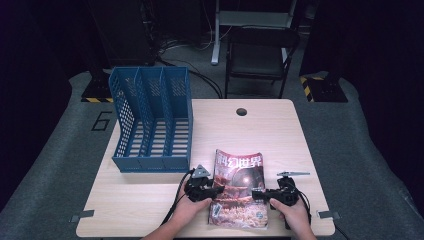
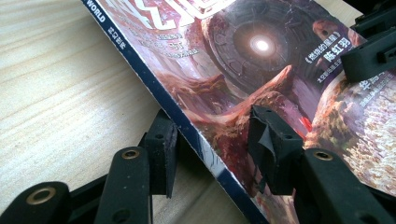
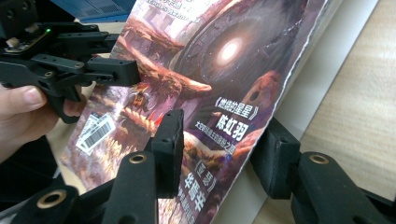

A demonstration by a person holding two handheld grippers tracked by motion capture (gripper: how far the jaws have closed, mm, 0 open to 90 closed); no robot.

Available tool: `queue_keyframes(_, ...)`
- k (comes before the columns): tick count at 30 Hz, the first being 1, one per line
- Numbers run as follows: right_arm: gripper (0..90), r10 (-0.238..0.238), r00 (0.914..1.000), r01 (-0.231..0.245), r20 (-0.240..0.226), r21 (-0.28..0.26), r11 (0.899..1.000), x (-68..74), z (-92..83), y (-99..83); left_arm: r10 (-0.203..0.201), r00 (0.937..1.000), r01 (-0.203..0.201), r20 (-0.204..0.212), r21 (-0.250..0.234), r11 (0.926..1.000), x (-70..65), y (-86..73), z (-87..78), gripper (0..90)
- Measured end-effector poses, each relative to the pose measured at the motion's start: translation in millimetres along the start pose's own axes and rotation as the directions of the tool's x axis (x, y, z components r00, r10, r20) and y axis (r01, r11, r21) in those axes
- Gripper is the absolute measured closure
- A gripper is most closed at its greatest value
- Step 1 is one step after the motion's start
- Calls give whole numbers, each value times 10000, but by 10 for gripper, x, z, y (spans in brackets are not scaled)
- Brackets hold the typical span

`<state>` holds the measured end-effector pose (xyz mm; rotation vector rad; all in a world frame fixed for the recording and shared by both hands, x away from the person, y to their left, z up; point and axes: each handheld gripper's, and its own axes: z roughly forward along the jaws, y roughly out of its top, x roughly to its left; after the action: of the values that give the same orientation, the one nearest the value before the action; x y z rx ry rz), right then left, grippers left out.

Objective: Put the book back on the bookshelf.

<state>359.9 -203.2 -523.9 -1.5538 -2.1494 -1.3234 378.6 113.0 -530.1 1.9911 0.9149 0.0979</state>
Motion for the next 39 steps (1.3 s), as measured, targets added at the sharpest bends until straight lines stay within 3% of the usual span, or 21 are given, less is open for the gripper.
queue_keyframes(2, 584, 113, 9999, -114, -101, -17, 9999, -28, -6, -6, -60, 10000, 60, 1, -32, 10000, 9, 6, 4, 552)
queue_keyframes(5, 666, -3, 9999, 3, 130, -13, 10000, -30, -6, -5, -211, 9996, 208, 208, 118, 9997, 36, 16, -8, 567)
queue_keyframes(10, 751, -40, 9999, 40, 142, -50, 10000, -9, -4, 3, -1021, 9932, 1015, 568, 130, 9948, 72, 34, -12, 630)
queue_keyframes(15, 775, -176, 9998, 178, 112, -183, 9997, 20, -19, 14, -452, 9973, 438, 576, 250, 9987, 50, 94, -68, 673)
queue_keyframes(19, 785, -492, 9986, 500, 219, -401, 9979, 89, -49, 17, -630, 9952, 622, 748, 136, 9980, 41, 117, -118, 690)
queue_keyframes(20, 786, -408, 9989, 416, 213, -376, 9984, 119, -58, 16, -442, 9967, 439, 675, 67, 9990, 50, 129, -137, 695)
queue_keyframes(25, 795, -1181, 9921, 1214, 425, -849, 9890, 217, -108, 35, -348, 9960, 370, 824, -258, 9990, 40, 204, -270, 725)
queue_keyframes(27, 798, -1270, 9910, 1307, 423, -1003, 9863, 260, -127, 43, -269, 9968, 308, 754, -511, 9982, 31, 231, -318, 737)
queue_keyframes(33, 797, -1475, 9886, 1501, 300, -1243, 9808, 349, -140, 66, 84, 9990, -58, 443, -592, 9982, 18, 306, -450, 767)
queue_keyframes(36, 797, -1685, 9852, 1713, 323, -1275, 9769, 394, -131, 82, 11, 9989, 27, 478, -802, 9968, 39, 322, -502, 781)
queue_keyframes(39, 797, -2287, 9717, 2347, 589, -1323, 9630, 443, -131, 102, 144, 9990, -106, 419, -896, 9959, 27, 346, -556, 790)
